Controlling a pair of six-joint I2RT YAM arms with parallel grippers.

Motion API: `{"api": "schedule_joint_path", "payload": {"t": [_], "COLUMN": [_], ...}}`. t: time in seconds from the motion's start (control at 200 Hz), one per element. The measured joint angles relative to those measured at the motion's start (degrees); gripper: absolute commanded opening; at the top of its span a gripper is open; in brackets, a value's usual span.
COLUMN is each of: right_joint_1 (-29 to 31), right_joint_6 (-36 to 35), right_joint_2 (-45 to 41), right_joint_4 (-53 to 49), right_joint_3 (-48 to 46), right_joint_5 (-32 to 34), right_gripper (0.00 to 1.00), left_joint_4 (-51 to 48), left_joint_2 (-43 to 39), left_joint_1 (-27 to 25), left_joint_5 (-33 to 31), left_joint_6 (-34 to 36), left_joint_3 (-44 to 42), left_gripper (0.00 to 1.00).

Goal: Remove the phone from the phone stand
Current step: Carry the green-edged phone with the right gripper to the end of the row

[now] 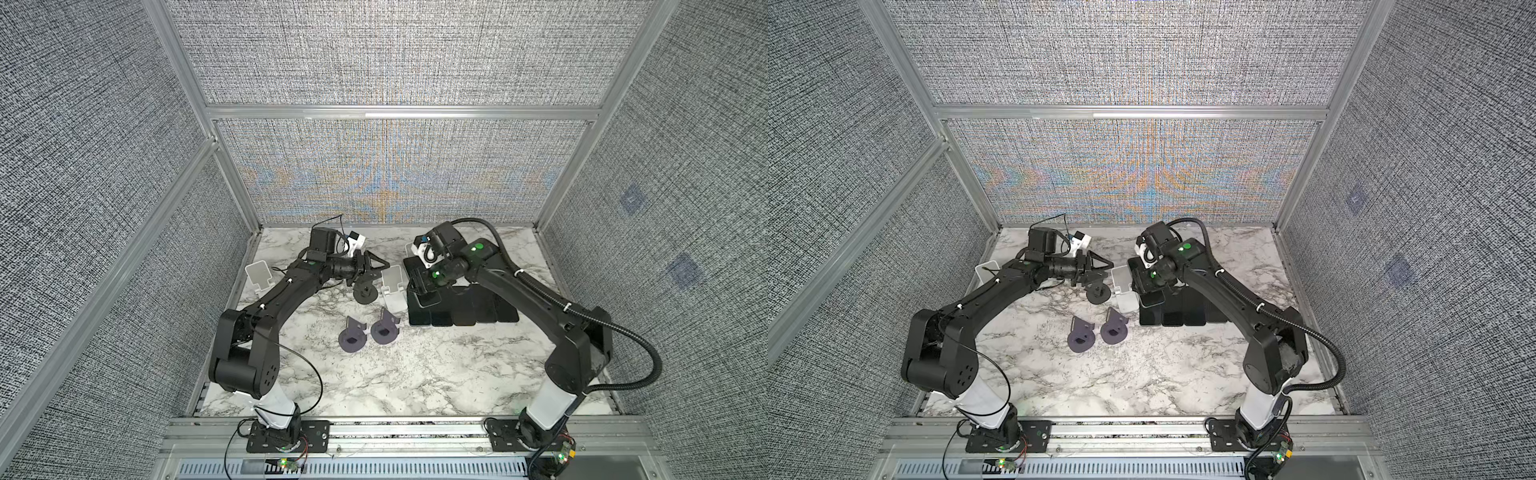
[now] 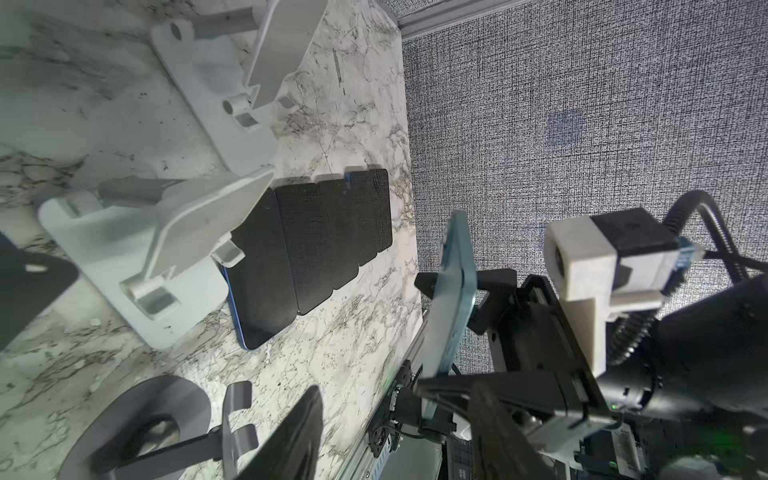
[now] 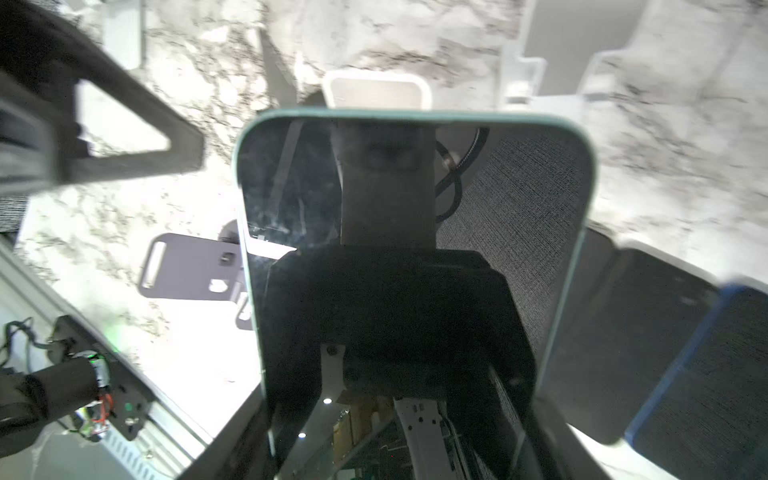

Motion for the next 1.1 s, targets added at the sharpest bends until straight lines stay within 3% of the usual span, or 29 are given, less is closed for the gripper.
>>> {"api": "schedule_joint_path", "payload": {"t": [0.085,0.605,0.91,1.101], "right_joint_1": [-3.34,-33.27,-44.65,-48.89], "right_joint_6": [-2.91,-17.92,-27.06,-31.43], "right_joint_2": [-0.42,-5.03,1.60,4.85], "right_joint_4": [-1.97,-5.60,-2.86,1.79], "right_joint_3": [-0.20,-9.46,-11.30,-13.57], "right_joint_5": [1.05,7.76,8.81,6.03], "right_gripper": [0.00,0.00,0.00,0.00], "left_joint_4": [-0.46,-2.56,-1.16,-0.50], "left_joint_2": [-0.07,-1.03,-2.19,-2.86], "left_joint_1": [0.02,0.26,0.37,0.37], "left_joint_5": [-0.42,-1.68,-1.60,-1.57], "left_joint_6": [0.59,1.84,1.84,1.42], "left_joint_3": [0.13,0.42,0.04,-0.24], "left_gripper": [0.57,0.57,0.57,0.57]}}
